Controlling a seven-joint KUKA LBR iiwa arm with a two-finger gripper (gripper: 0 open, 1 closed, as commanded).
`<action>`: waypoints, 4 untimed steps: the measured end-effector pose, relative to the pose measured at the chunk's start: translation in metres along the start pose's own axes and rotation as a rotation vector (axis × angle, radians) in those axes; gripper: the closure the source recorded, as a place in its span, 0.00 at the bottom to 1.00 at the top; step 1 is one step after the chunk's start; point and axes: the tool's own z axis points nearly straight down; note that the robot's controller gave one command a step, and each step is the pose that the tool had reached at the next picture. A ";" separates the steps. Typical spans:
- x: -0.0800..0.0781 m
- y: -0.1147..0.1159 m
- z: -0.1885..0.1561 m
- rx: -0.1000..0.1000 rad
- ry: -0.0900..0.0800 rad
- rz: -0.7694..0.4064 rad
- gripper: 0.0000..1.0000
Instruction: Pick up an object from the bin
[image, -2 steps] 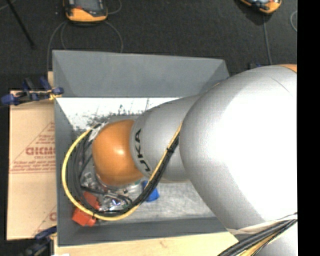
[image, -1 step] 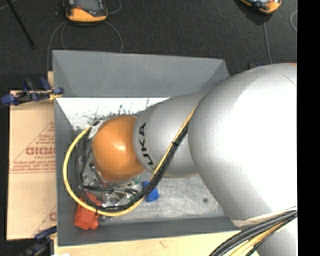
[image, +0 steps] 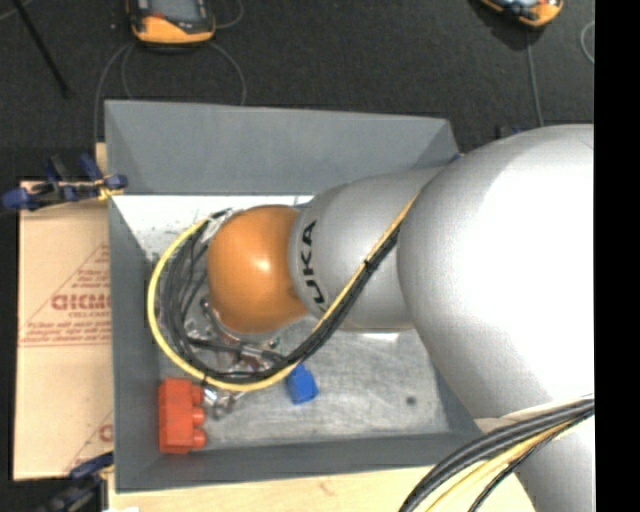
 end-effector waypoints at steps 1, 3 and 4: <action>-0.007 0.027 0.000 0.015 0.002 -0.274 0.00; 0.034 -0.063 -0.002 0.002 -0.010 -0.145 0.00; 0.013 -0.049 -0.001 0.006 0.011 -0.464 0.00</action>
Offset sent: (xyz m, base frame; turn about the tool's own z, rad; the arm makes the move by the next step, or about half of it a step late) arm -0.0145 0.0310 -0.0052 -0.2821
